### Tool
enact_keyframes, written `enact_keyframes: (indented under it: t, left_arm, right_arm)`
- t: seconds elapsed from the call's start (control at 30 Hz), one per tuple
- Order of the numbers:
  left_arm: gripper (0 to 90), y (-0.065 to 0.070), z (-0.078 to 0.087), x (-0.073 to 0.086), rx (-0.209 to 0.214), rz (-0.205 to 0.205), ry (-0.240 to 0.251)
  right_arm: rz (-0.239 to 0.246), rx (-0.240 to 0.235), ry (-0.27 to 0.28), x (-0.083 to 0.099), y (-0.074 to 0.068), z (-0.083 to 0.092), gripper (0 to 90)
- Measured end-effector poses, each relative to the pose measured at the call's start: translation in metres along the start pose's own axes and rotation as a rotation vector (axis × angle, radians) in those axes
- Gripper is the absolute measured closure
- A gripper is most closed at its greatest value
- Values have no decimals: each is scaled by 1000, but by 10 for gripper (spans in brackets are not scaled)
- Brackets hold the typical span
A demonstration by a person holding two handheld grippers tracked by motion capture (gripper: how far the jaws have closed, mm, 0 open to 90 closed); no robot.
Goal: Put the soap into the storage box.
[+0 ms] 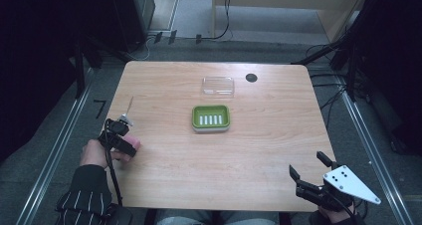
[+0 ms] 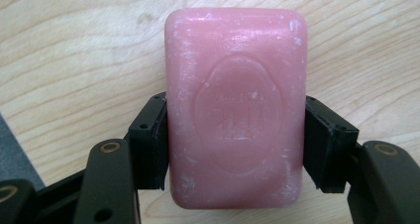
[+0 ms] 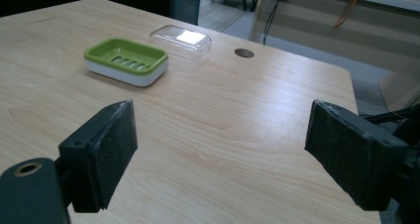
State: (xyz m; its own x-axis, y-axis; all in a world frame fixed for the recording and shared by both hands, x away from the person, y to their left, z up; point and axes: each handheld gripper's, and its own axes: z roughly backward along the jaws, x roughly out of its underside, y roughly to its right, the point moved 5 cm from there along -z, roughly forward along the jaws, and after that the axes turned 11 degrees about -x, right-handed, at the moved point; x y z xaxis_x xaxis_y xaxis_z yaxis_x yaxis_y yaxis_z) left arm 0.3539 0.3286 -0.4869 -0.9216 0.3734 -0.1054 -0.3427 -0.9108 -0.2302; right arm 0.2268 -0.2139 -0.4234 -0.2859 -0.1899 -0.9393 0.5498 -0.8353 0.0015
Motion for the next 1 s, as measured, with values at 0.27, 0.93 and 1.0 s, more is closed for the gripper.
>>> enact_keyframes:
  t: [0.27,0.93,1.0]
  left_arm:
    - [386,9,5,-10,4,-39,19]
    - [386,37,18,-38,34,-145,66]
    - [386,39,19,-40,39,-157,67]
  right_arm:
    - [0,-1,-3,0,0,0,129]
    - [1,-2,-4,0,0,0,129]
    - [2,-2,-4,0,0,0,129]
